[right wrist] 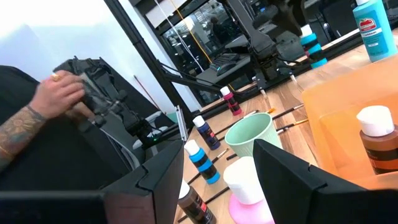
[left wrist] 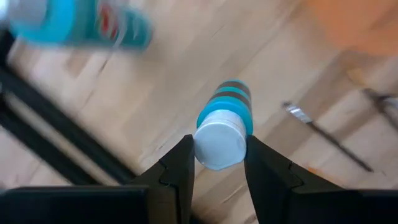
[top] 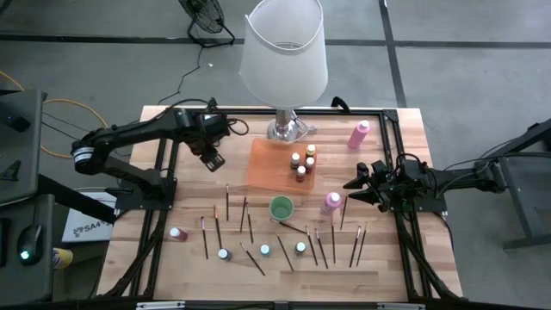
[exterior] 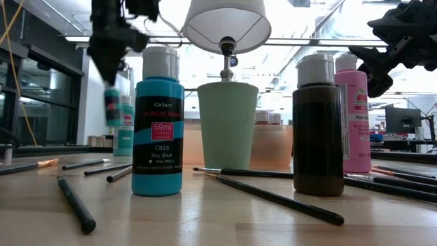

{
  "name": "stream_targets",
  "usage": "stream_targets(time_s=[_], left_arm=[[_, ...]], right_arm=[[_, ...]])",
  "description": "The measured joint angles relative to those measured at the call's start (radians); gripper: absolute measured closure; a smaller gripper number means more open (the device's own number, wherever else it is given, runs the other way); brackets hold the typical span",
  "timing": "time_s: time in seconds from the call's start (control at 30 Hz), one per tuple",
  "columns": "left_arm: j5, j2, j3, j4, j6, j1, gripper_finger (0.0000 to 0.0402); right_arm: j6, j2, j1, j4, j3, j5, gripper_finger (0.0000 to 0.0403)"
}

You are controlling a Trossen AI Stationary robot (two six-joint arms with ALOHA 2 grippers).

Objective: Pick & Place Paint Supplies
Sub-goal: Put the top small light blue paint bottle into the orange bin

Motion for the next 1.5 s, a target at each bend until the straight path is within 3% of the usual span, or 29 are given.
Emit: stream_targets(time_s=[0.27, 0.83, 1.07, 1.5], left_arm=[[-0.003, 0.127, 0.162, 0.046, 0.141, -0.085, 0.0289], [-0.049, 0.537, 0.555, 0.112, 0.444, -0.205, 0.029], [-0.037, 0.635, 0.616, 0.186, 0.552, -0.248, 0.029], [-0.049, 0.746, 0.617, 0.341, 0.643, -0.298, 0.029]], right_arm=[[0.0, 0.0, 0.0, 0.0, 0.0, 0.0, 0.0215], [0.0, 0.0, 0.0, 0.0, 0.0, 0.001, 0.0215], [0.0, 0.0, 0.0, -0.002, 0.0, 0.001, 0.0215], [0.0, 0.0, 0.0, -0.006, 0.0, 0.001, 0.0215]])
